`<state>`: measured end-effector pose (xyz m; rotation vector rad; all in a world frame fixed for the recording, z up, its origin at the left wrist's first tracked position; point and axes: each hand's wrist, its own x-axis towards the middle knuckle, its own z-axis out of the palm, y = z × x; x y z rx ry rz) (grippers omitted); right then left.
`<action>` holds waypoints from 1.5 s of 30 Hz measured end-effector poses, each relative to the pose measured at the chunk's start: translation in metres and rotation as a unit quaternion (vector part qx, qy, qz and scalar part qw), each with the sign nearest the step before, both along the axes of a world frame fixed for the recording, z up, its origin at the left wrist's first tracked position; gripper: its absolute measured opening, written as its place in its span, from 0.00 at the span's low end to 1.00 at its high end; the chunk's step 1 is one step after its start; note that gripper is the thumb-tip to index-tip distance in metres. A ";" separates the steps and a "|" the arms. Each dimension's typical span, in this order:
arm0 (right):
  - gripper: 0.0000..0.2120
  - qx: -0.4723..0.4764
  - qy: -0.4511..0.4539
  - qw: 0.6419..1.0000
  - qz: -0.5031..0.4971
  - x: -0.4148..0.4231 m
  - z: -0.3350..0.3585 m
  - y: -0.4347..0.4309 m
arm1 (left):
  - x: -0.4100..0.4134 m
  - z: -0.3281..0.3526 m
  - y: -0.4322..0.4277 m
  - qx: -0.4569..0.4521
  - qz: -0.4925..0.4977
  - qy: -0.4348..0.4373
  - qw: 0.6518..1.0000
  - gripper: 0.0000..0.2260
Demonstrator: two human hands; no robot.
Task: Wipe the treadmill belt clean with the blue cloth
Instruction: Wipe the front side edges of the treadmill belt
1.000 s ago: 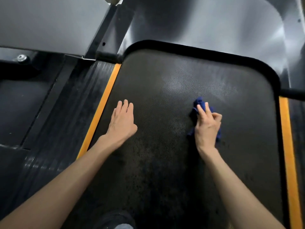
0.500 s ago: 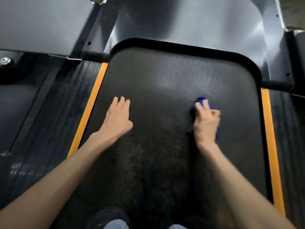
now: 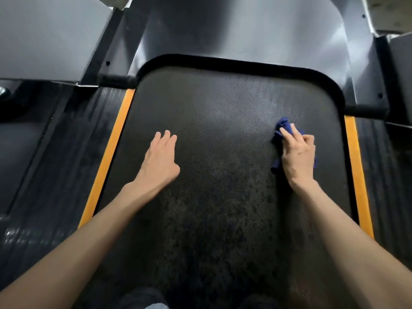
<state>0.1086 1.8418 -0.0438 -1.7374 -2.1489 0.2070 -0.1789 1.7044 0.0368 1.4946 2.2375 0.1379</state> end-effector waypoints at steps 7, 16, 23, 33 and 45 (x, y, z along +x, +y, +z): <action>0.15 0.000 0.025 0.961 0.275 -0.097 0.005 -0.112 | 0.006 -0.006 0.005 0.105 0.018 -0.017 0.994 0.30; 0.24 0.000 -0.110 0.935 0.338 -0.098 -0.010 -0.117 | 0.007 -0.012 0.008 0.145 0.011 -0.028 0.989 0.27; 0.23 -0.066 0.049 0.965 0.247 -0.124 0.017 -0.107 | 0.009 -0.016 0.008 0.083 0.009 -0.059 0.995 0.16; 0.08 -0.139 0.124 0.972 0.143 -0.108 0.040 -0.086 | 0.021 -0.021 0.005 0.033 0.023 -0.135 0.990 0.12; 0.27 -0.060 -0.055 0.991 0.102 -0.105 0.016 -0.096 | 0.014 -0.017 0.018 0.111 0.030 -0.127 0.985 0.14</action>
